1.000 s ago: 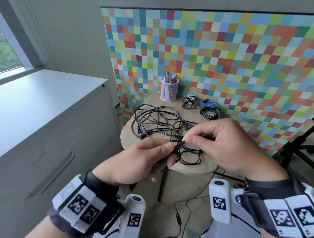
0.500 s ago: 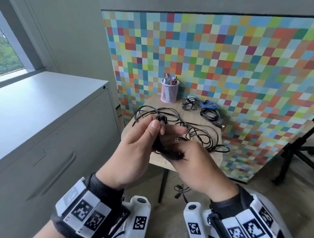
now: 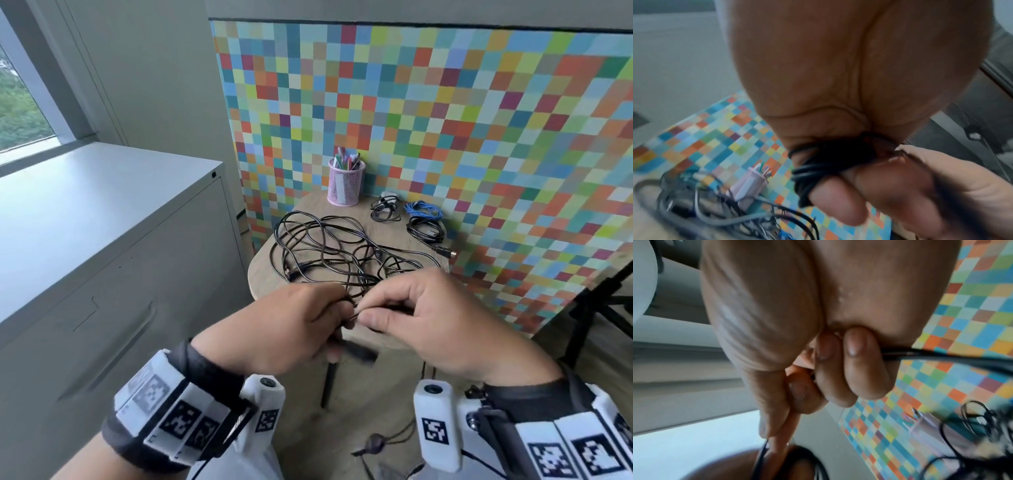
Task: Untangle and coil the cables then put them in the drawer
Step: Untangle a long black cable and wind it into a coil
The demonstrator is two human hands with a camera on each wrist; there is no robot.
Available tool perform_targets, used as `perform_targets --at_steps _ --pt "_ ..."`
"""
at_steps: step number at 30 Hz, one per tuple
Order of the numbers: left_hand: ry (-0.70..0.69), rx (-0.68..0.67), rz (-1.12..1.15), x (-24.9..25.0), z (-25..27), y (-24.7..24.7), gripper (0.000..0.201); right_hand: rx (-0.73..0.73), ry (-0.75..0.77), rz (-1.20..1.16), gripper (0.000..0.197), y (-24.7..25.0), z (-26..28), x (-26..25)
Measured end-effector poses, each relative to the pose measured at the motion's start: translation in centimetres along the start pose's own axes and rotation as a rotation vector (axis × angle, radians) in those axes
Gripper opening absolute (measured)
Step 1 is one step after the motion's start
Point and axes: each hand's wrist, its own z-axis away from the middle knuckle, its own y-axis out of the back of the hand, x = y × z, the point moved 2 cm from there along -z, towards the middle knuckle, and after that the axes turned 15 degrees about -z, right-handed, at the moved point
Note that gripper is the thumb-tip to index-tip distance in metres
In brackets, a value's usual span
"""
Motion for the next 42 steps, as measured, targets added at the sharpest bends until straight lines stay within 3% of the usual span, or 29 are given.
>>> perform_targets --at_steps 3,6,9,12,14,17,21,27,29,31,33,36,39,42 --pt "-0.048 -0.106 0.2 -0.2 0.6 -0.3 0.027 0.06 0.059 -0.011 0.011 1.5 -0.1 -0.4" --pt "-0.129 -0.111 0.227 -0.3 0.7 0.0 0.025 0.107 0.129 -0.029 0.012 2.2 -0.4 -0.1" --pt "-0.219 -0.049 0.333 0.0 0.4 0.3 0.028 0.202 0.214 -0.115 0.008 2.1 -0.5 -0.1" --pt "-0.249 0.002 0.819 0.5 0.4 0.5 0.028 0.318 0.257 -0.158 0.011 1.3 -0.9 0.6" --pt "-0.252 0.077 1.045 0.8 0.2 0.5 0.032 0.33 0.214 -0.185 0.018 0.3 -1.4 1.6" --pt "-0.248 0.255 1.152 1.3 -0.3 0.6 0.032 0.245 0.114 -0.188 0.02 -1.7 -1.8 2.7" --pt "-0.17 0.457 0.995 0.8 -0.9 0.6 0.026 0.121 0.129 -0.037 0.022 -4.5 -1.4 2.7" --pt "-0.147 0.439 0.872 0.7 -0.4 0.2 0.025 0.036 0.099 0.003 0.02 -4.9 -0.8 2.3" --pt "-0.109 0.428 0.602 0.6 -0.4 0.2 0.02 0.034 0.076 0.02 0.021 -4.2 -0.6 2.0" --pt "-0.044 0.407 0.14 0.3 -0.5 0.0 0.014 0.041 0.051 0.062 0.026 -3.1 -0.4 1.7" --pt "-0.011 0.291 -0.066 0.3 -0.5 -0.4 0.015 0.059 0.033 0.079 0.02 -1.8 0.0 0.8" --pt "0.01 0.08 0.229 0.4 -0.1 -0.8 0.032 0.076 0.01 0.071 0.012 -0.1 0.5 -0.4" --pt "0.014 0.032 0.472 0.5 -0.1 -0.4 0.052 0.039 0.025 0.056 0.016 0.3 0.7 -1.0" --pt "0.017 -0.033 0.518 0.2 -0.4 -0.1 0.051 0.022 0.08 0.016 0.017 -0.1 0.5 -1.5"
